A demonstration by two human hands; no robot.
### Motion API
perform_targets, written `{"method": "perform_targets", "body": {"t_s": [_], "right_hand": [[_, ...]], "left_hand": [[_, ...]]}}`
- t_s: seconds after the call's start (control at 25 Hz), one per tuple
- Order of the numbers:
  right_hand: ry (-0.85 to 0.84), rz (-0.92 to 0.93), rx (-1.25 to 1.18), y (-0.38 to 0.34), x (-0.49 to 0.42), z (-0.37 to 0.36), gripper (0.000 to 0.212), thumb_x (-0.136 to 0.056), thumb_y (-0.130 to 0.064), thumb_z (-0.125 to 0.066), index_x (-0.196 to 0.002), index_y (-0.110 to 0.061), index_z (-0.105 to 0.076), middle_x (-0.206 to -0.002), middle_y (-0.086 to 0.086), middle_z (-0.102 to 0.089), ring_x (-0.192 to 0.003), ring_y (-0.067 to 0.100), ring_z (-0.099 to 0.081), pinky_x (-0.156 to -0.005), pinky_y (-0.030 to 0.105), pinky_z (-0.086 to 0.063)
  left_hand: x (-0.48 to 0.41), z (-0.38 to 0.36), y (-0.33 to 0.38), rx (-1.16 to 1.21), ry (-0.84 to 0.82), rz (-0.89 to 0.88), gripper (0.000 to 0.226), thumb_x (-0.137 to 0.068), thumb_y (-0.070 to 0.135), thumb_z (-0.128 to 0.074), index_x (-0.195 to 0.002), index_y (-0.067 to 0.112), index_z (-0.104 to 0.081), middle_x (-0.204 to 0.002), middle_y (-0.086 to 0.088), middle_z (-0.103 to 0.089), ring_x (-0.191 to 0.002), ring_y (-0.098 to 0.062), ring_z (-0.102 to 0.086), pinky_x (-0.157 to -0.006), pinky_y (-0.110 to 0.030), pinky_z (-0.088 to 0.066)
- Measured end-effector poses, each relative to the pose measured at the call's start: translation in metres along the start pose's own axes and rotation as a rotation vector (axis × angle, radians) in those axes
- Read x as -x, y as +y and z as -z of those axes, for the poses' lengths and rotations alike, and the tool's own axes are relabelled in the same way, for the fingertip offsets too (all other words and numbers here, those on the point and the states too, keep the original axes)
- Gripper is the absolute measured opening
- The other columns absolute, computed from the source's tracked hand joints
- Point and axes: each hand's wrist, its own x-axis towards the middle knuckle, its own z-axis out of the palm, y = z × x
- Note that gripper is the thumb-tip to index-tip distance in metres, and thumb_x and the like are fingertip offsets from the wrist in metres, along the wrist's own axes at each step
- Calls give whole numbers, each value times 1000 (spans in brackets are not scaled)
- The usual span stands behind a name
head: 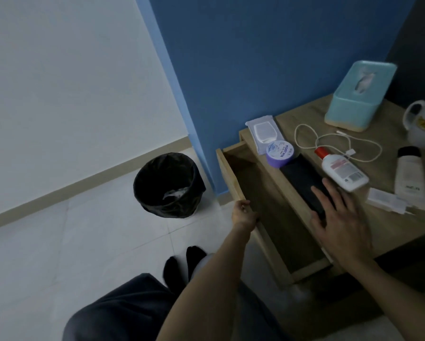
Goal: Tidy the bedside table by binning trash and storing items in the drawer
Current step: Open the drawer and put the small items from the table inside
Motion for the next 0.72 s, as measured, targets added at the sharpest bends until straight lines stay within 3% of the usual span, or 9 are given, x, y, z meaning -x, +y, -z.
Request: {"method": "perform_targets", "body": {"t_s": [0.16,0.32,0.4,0.48,0.56,0.64,0.72], "right_hand": [[-20,-2,17,-2,2,1,59,-82,-41,-31,-137,-21,-37,-151,5,-31,-130,30,-36,-92,48,-46],[-57,-13,20,-2,0,3,62,-81,-43,-28,-138,-21,-38,-151,5,-31,-129,30,-36,-91,51,-46],[-65,-18,12,-5,3,4,62,-80,-43,-28,-137,-21,-39,-151,5,-31,-130,30,-37,-92,52,-45],[-45,-26,-1,-6,5,7,62,-81,-44,-29,-138,-22,-38,-152,8,-31,-132,31,-36,-98,54,-41],[6,-23,-33,-8,6,13,61,-81,-44,-31,-138,-21,-37,-151,10,-31,-134,31,-33,-104,55,-31],[88,-128,-130,-8,11,18,61,-80,-44,-34,-135,-18,-38,-147,13,-36,-133,32,-34,-106,55,-26],[172,-299,-234,-4,23,24,65,-78,-49,-39,-133,-14,-39,-141,18,-42,-129,35,-37,-104,55,-27]], "left_hand": [[4,35,-16,-55,36,3,39,-86,0,-53,-120,18,-46,-139,-12,-43,-110,-27,-54,-79,-30,-55],[13,57,-20,-73,70,0,35,-88,4,-51,-122,13,-46,-135,-14,-47,-102,-26,-55,-82,-33,-53],[23,58,-19,-92,164,-59,31,-90,9,-53,-119,16,-45,-132,-12,-49,-103,-24,-55,-81,-35,-54],[32,50,-10,-160,334,-279,41,-87,6,-54,-124,19,-44,-138,-6,-43,-118,-20,-49,-97,-36,-49],[45,30,11,-326,382,-568,53,-83,1,-57,-130,20,-43,-145,0,-34,-132,-16,-37,-110,-31,-35],[59,2,36,-505,251,-792,56,-82,4,-59,-133,22,-43,-146,3,-34,-135,-11,-32,-111,-26,-28],[67,-29,56,-674,45,-953,58,-81,10,-61,-134,22,-43,-146,1,-37,-137,-14,-31,-114,-32,-27]]}}
